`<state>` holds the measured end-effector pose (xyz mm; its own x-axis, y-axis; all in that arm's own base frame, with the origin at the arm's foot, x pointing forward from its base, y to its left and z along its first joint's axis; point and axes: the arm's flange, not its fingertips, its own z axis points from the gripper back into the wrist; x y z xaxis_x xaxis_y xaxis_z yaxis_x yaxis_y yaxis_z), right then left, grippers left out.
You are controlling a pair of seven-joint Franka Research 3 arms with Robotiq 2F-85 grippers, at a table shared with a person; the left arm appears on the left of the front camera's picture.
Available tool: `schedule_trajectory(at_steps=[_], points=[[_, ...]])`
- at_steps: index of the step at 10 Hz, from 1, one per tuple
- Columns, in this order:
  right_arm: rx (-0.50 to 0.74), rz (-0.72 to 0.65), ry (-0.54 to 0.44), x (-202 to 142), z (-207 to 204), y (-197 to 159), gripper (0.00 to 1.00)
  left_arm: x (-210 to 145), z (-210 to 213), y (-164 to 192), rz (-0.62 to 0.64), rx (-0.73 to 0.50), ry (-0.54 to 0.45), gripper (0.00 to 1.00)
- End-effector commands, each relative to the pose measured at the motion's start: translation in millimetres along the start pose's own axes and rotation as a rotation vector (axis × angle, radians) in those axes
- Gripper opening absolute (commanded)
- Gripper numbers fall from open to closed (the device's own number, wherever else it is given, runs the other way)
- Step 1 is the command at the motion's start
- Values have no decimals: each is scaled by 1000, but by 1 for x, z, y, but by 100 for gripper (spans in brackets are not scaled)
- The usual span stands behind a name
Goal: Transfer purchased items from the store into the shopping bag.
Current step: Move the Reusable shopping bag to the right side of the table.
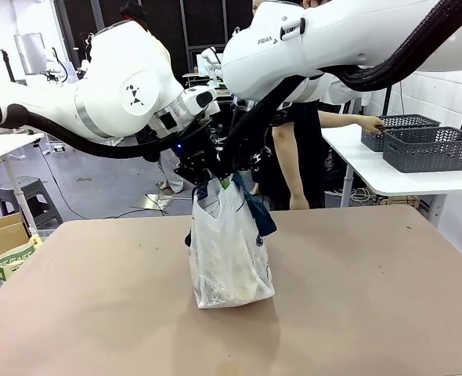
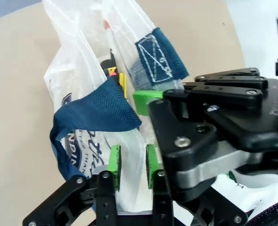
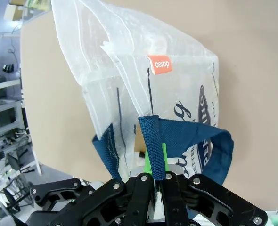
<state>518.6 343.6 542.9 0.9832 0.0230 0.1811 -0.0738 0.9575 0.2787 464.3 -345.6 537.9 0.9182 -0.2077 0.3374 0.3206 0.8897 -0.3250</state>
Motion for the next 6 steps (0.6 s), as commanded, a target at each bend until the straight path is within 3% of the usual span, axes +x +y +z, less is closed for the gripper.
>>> schedule_trajectory(at_steps=[1,6], points=[[31,2,-1,5,4,4,0,-3,5,6,-13,-65,15,100],[28,-3,0,8,5,5,0,-11,29,10,-19,-92,-22,100]])
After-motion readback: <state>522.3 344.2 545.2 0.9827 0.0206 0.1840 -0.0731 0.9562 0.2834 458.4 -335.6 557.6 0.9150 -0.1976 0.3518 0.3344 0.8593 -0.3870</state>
